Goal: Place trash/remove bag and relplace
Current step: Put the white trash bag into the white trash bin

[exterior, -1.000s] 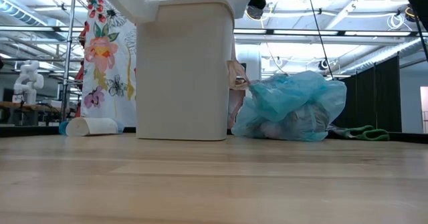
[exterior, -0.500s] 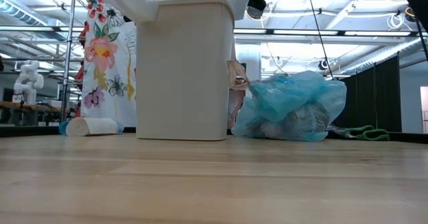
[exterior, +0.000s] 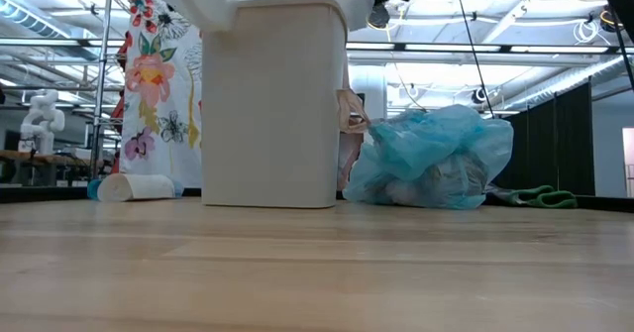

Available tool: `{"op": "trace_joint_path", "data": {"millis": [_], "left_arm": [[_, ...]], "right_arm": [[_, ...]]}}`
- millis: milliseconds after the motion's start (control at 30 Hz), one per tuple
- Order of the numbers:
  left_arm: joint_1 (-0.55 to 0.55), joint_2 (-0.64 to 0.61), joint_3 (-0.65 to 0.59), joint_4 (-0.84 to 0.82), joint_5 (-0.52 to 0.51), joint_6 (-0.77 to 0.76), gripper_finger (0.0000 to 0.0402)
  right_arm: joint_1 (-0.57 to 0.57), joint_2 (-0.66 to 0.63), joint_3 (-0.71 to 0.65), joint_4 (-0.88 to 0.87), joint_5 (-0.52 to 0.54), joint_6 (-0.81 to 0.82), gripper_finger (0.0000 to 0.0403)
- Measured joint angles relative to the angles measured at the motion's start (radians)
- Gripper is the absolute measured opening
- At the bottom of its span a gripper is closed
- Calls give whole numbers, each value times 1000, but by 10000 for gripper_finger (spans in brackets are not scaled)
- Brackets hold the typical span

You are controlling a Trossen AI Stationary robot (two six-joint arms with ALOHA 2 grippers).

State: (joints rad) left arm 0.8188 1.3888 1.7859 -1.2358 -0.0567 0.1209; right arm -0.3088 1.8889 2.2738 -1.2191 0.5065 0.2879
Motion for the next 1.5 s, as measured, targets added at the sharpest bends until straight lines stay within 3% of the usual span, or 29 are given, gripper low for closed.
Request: {"op": "trace_joint_path", "data": {"millis": [100, 200, 300, 533, 833, 967, 1100, 1367, 1500], "left_arm": [[1, 0, 0, -2, -51, 28, 2], [0, 0, 0, -2, -51, 47, 1], [0, 0, 0, -2, -51, 46, 1], [0, 0, 0, -22, -53, 45, 1], [0, -56, 0, -52, -53, 41, 10], [0, -104, 0, -52, -46, -11, 15], [0, -163, 0, -54, 50, -62, 16], [0, -237, 1, -57, 114, -193, 20], [-1, -250, 1, -79, 142, -263, 48]], "right_arm": [[-2, 0, 0, -50, 86, 47, 0], [-6, 0, 0, -175, 88, 158, 0], [-26, 7, -1, -351, -37, 295, 0], [-59, 1, -123, -348, -398, 337, 0], [-28, -18, -162, -302, -194, 332, 0], [-25, -60, -162, -234, -190, 327, 0], [-24, -91, -161, -182, -190, 311, 4], [-24, -144, -161, -153, -171, 255, 68], [-24, -173, -161, -154, -133, 243, 108]]}}
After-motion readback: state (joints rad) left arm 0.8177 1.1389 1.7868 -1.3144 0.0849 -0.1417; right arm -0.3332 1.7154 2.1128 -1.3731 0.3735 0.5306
